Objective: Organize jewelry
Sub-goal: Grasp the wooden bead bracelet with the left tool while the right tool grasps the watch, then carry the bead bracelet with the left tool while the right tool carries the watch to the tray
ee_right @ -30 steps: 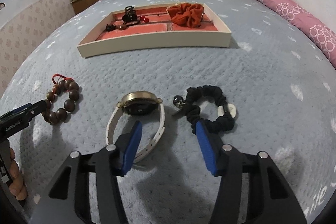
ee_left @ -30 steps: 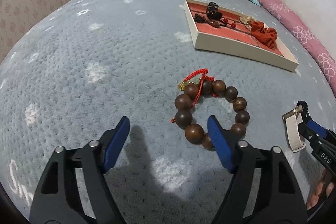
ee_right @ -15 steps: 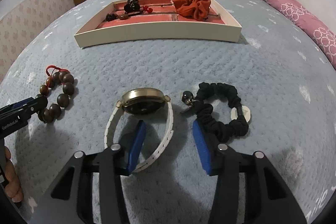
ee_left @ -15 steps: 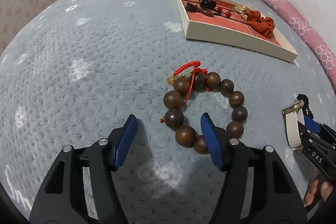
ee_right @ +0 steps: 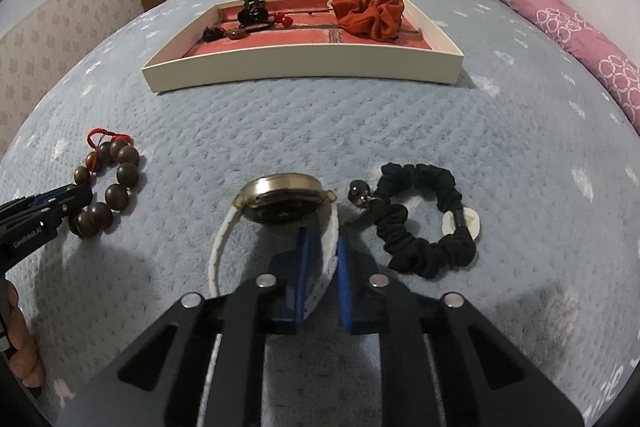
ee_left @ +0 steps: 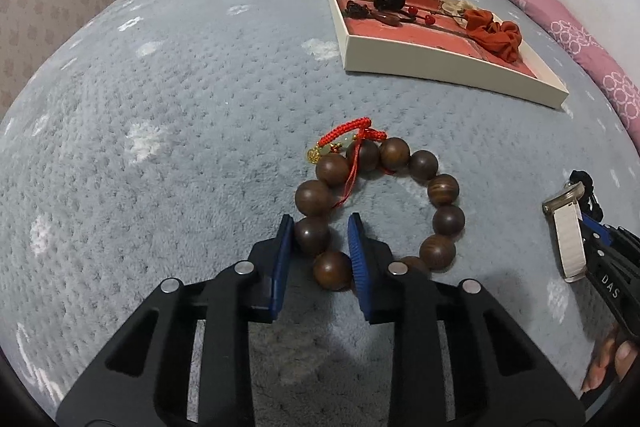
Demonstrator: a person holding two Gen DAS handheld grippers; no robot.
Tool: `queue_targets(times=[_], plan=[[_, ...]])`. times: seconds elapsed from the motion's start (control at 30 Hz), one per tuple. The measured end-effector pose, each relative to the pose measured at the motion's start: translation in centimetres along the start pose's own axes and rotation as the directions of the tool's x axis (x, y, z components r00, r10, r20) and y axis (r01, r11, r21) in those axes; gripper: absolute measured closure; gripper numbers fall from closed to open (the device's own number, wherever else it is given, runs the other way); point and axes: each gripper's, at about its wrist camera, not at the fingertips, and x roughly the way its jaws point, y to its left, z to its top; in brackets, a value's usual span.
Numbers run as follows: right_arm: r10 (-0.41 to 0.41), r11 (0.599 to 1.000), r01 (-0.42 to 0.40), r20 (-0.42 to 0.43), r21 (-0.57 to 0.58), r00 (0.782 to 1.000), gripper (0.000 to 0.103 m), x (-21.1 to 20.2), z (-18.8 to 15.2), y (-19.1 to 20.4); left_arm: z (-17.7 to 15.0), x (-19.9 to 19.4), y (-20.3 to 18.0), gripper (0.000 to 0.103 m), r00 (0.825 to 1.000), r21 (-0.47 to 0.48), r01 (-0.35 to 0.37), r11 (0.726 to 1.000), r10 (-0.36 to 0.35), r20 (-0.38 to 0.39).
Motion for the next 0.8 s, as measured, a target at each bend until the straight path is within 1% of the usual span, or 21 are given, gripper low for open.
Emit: queue_targets(times=[0.03, 0.07, 0.13, 0.27, 0.43, 0.8], plan=[[0.005, 1.0, -0.005, 0.001, 0.006, 1.0, 0.091, 0.0, 0.0, -0.1, 0.0, -0.1, 0.1, 0.079, 1.0, -0.003, 0.007, 1.0, -0.007, 0.003], [0.009, 1.0, -0.009, 0.0, 0.009, 1.0, 0.092, 0.0, 0.0, -0.2, 0.0, -0.3, 0.2, 0.086, 1.0, -0.004, 0.012, 1.0, -0.012, 0.006], [0.014, 1.0, -0.014, 0.002, 0.013, 1.0, 0.092, -0.1, 0.0, -0.3, -0.1, -0.8, 0.5, 0.086, 0.999, -0.011, 0.029, 1.0, -0.029, 0.014], [0.019, 1.0, -0.019, 0.007, 0.015, 1.0, 0.093, -0.2, 0.0, -0.4, -0.2, -1.7, 0.6, 0.086, 0.999, -0.005, 0.027, 1.0, -0.027, 0.042], [0.024, 1.0, -0.024, 0.008, 0.016, 1.0, 0.094, -0.3, 0.0, -0.4, 0.3, -3.5, 0.8, 0.086, 0.995, -0.009, 0.048, 0.999, -0.047, 0.083], [0.031, 0.999, -0.031, 0.019, 0.018, 0.999, 0.096, -0.5, 0.3, -0.6, 2.3, -7.6, 0.1, 0.086, 0.98, 0.031, 0.092, 0.995, -0.096, 0.176]])
